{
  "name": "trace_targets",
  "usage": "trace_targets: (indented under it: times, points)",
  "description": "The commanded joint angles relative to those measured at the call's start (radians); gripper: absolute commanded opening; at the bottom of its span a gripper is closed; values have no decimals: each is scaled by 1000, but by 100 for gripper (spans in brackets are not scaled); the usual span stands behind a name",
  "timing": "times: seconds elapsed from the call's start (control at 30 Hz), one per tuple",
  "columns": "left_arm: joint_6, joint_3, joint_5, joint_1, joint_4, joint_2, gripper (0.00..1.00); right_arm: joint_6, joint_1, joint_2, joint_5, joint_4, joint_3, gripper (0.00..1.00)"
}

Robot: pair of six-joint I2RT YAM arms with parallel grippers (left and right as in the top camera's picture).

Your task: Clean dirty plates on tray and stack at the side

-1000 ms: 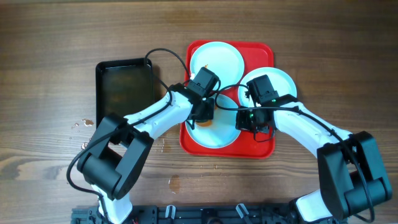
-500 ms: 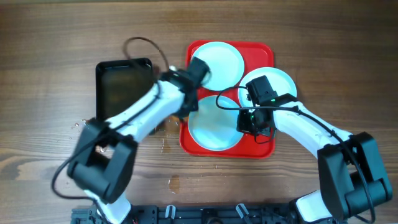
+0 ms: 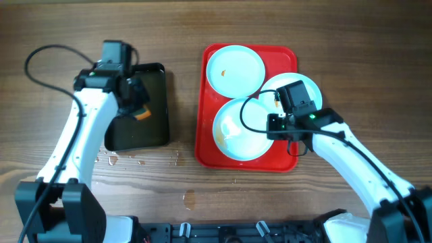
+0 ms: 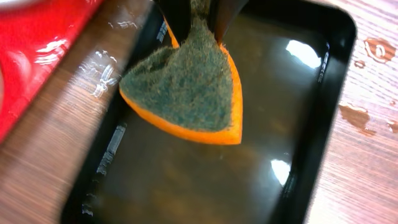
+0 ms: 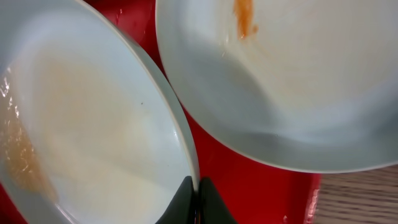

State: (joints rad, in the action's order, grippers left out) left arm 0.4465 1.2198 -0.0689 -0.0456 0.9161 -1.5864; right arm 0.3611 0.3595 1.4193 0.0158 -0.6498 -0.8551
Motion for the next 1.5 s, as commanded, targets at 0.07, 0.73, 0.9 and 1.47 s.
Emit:
trace_targets:
  times: [0.07, 0.73, 0.9, 1.47]
  points:
    - [-24, -194, 20, 55, -116, -14, 4, -21, 160, -153, -325, -10, 2, 4]
    - [-24, -240, 20, 55, -183, -14, 17, -335, 674, -186, -1217, 169, 1, 4]
    - [-25, -240, 36, 54, -187, -14, 23, -332, 674, -186, -1204, 167, 1, 4]
    - [-24, -240, 76, 54, -188, -14, 100, -328, 674, -186, -1190, 165, 1, 4]
